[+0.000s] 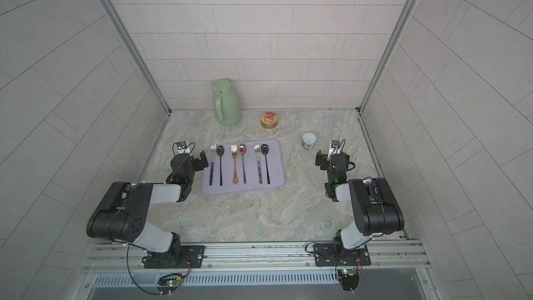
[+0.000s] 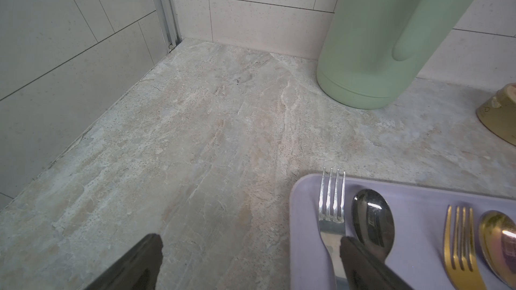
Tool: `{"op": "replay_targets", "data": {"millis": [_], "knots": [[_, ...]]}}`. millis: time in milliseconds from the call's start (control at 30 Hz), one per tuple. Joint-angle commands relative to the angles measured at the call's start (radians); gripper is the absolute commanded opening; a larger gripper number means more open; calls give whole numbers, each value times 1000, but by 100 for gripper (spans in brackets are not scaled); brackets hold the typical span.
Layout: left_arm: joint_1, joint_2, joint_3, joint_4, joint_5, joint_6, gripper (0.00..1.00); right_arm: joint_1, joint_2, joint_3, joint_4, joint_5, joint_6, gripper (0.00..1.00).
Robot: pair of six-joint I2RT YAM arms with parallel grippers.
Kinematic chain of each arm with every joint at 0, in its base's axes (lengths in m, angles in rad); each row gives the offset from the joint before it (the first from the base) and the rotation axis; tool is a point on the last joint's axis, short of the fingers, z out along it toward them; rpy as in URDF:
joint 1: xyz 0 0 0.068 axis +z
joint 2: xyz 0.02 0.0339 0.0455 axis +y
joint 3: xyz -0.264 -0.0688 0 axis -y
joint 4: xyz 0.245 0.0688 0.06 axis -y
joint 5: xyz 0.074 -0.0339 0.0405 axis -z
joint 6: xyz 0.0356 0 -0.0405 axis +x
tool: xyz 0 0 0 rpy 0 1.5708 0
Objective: Set the spoon and fork side by side
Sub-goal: Reset both arms
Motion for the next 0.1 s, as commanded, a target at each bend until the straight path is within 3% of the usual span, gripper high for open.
{"op": "replay_targets", "data": {"millis": [0, 67], "knots": [[0, -2, 13, -11, 9, -3, 99, -4, -9, 9, 7, -3, 12, 100], [0, -3, 11, -10, 10, -2, 99, -4, -13, 9, -4, -3, 12, 100]]}}
